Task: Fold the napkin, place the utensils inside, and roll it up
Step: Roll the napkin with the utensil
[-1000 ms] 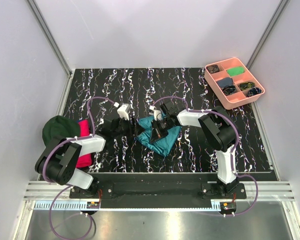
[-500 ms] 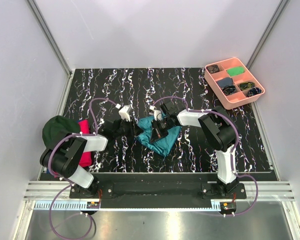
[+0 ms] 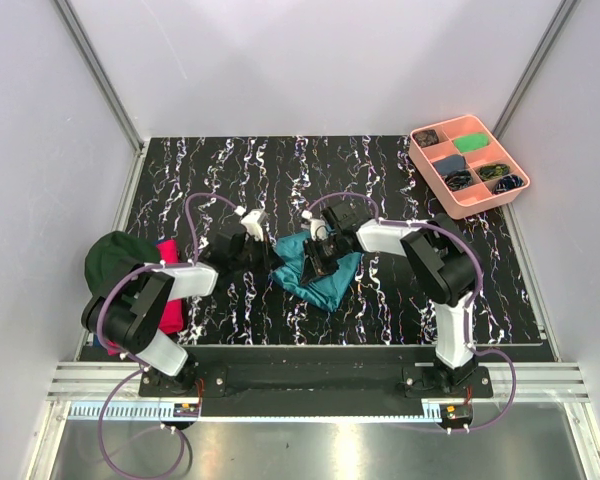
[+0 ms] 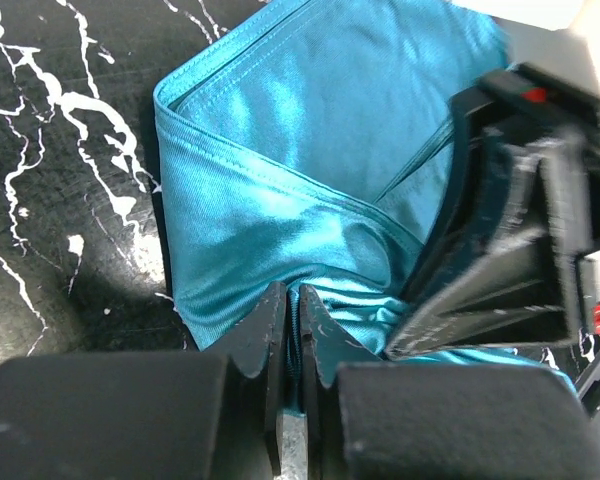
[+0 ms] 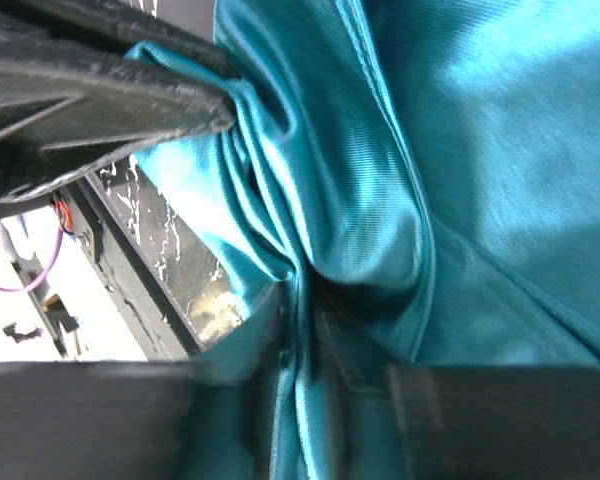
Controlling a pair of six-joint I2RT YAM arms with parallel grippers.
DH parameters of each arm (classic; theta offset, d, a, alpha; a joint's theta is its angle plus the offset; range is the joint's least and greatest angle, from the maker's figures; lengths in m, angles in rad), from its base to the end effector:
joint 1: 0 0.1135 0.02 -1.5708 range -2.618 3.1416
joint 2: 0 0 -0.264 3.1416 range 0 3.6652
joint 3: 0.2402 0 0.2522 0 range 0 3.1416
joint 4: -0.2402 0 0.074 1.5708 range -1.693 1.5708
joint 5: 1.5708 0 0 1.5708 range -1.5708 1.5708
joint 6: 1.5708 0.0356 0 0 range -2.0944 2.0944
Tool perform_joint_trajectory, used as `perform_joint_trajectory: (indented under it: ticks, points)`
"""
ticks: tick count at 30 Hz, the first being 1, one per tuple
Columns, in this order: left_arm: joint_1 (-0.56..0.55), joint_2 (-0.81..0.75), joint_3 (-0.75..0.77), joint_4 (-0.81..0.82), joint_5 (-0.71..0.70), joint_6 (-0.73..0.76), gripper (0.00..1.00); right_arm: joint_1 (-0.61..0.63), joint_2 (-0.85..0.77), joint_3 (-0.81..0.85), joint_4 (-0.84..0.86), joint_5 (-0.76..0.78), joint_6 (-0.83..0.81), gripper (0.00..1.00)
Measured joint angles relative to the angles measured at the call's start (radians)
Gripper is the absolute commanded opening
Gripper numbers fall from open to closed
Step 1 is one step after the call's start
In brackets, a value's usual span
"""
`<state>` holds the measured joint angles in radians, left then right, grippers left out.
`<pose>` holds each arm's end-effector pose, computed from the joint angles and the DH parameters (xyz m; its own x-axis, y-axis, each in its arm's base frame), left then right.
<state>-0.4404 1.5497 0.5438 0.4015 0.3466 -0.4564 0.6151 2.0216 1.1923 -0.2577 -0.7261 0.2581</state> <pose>0.2524 -0.1323 0.1416 -0.7496 -0.1050 -0.6535 0.3603 0.7635 -0.5359 0.3061 0.2452 0.1219 -0.8736 -0.3835 -0.2997 -0.4765 0.5486 0.6870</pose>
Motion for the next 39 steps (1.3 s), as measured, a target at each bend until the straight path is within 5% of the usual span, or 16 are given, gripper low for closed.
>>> perform_joint_trajectory:
  ticks: [6, 19, 39]
  points:
    - [0.0, 0.0, 0.033, -0.088, -0.001, 0.023, 0.0, 0.0, -0.11, -0.043, -0.003, 0.037, 0.026, 0.53]
    - [0.0, 0.013, 0.069, -0.169, 0.0, 0.038, 0.0, 0.069, -0.509, -0.153, 0.0, 0.2, 0.051, 0.57]
    - [-0.002, 0.018, 0.079, -0.187, 0.0, 0.04, 0.0, 0.157, -0.459, -0.288, 0.0, 0.328, 0.143, 0.47]
